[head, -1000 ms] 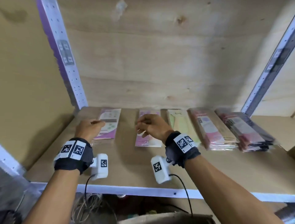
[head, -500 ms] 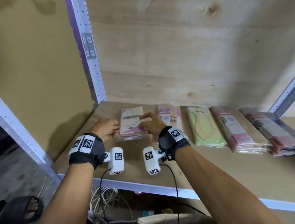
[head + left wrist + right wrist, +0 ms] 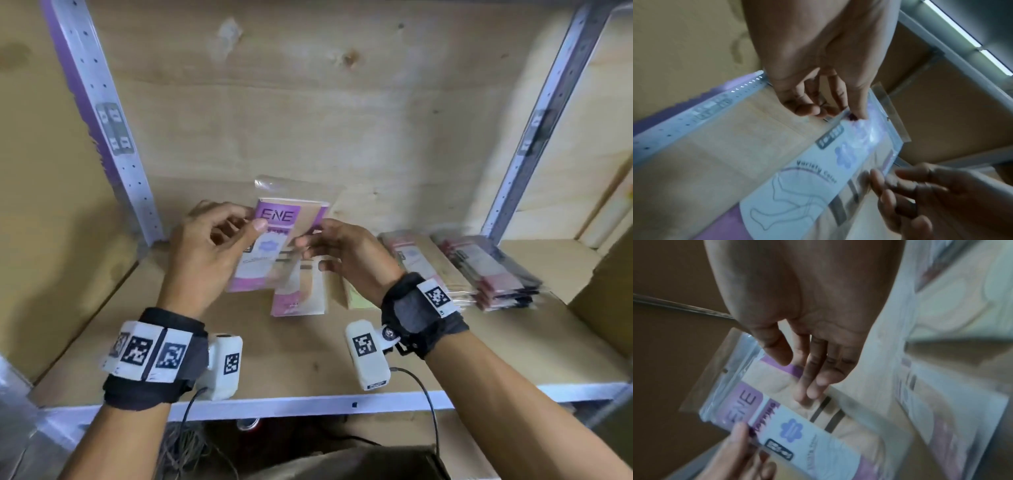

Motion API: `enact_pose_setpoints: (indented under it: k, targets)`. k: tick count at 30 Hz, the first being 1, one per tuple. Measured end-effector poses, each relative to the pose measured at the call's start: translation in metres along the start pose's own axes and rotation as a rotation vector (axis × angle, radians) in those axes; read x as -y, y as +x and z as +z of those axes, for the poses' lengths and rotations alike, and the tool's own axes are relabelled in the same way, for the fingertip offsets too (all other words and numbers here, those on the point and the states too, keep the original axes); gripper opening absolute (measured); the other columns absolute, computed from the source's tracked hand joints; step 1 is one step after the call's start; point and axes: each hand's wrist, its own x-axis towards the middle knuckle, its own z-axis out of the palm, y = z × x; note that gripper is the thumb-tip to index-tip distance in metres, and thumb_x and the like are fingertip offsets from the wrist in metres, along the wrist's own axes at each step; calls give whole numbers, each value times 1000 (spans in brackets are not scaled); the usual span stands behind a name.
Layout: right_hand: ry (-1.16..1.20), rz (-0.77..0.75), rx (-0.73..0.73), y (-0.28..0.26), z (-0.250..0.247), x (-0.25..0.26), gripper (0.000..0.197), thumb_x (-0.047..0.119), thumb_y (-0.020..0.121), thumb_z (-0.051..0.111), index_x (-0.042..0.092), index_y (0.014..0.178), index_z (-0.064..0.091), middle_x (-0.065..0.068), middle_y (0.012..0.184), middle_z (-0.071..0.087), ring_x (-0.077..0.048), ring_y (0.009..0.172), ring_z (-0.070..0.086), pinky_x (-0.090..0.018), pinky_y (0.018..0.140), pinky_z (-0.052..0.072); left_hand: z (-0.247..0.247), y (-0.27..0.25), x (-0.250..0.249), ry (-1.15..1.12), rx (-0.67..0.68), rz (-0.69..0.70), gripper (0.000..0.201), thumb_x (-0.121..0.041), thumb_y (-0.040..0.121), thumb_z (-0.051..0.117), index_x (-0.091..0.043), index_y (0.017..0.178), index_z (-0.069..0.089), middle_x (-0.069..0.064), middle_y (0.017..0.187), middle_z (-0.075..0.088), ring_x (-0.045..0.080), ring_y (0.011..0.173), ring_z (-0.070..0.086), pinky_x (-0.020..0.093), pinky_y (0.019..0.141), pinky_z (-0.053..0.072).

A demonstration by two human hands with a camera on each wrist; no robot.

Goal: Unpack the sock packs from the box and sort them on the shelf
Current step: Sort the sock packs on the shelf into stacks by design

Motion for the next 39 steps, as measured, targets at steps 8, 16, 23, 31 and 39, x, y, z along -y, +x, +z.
enact_pose_setpoints:
  k: [8,16,23,31,39]
  targets:
    - [-493,-134,-292,-37,-45,-15,40,34,100,55,10,68,54,18,51,39,0,49,36,-9,52,30,83,-25,-5,-75,64,-70,20,-39,98,60,-22,88,63,-1,77,67,19,71,62,33,65,47]
    - [-450,126,-141,-66,-79,-45,36,42,98,57,6,99,62,-7,83,61,-19,101,66,-26,98,47,119,-43,13,-346,164,-529,43,-52,92,62,-16,115,66,-4,95,76,8,65,66,18,50,51]
    - [-671,61,-8,-70,-79,-42,30,40,102,50,27,75,51,12,61,39,-9,59,34,-15,56,32,115,-39,35,-131,277,-334,8,-20,92,69,-22,87,75,-2,71,69,2,59,58,13,59,47]
    - [-662,16,88,-66,-67,-43,27,47,97,55,24,94,69,-22,80,66,-35,68,58,-46,70,52,113,-36,26,129,277,-199,60,-60,97,46,-6,77,62,1,56,53,10,53,48,31,54,41]
    - [-597,-28,65,-64,-70,-44,34,46,94,61,13,87,65,-15,69,48,-21,64,44,-34,65,37,104,-36,25,9,325,-158,48,-47,103,48,-23,60,50,-13,54,52,4,50,46,18,55,38]
